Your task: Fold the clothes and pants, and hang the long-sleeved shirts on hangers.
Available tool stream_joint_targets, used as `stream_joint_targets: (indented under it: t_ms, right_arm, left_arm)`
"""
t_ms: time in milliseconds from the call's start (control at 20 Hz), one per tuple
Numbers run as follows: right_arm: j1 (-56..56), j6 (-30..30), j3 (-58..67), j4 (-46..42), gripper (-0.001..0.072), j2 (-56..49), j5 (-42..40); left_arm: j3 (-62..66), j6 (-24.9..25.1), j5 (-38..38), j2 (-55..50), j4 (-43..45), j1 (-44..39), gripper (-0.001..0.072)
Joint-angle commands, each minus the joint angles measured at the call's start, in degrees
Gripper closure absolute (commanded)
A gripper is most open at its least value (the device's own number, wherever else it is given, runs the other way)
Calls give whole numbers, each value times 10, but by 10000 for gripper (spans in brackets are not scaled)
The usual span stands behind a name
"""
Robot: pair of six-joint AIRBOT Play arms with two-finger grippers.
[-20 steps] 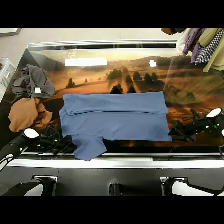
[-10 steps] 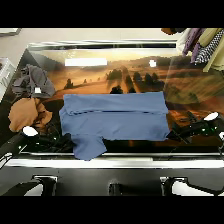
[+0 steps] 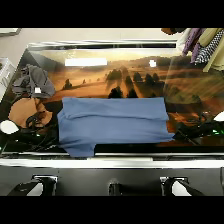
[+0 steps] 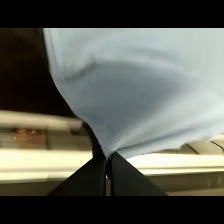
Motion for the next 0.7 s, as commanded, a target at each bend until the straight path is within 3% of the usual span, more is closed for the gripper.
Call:
stream_joint_targets:
  t_ms: [0,200,650]
  right_arm:
    - [0,23,0,-27,681,76,9]
    - [0,-26,4,62,681,66,-56]
    - [0,-162,5,235,681,-46,-221]
  left_arm:
    - [32,-38,-56,60,36,6,693]
    - [109,-12,-14,7,32,5,694]
    - [316,95,29,-269,33,-12,693]
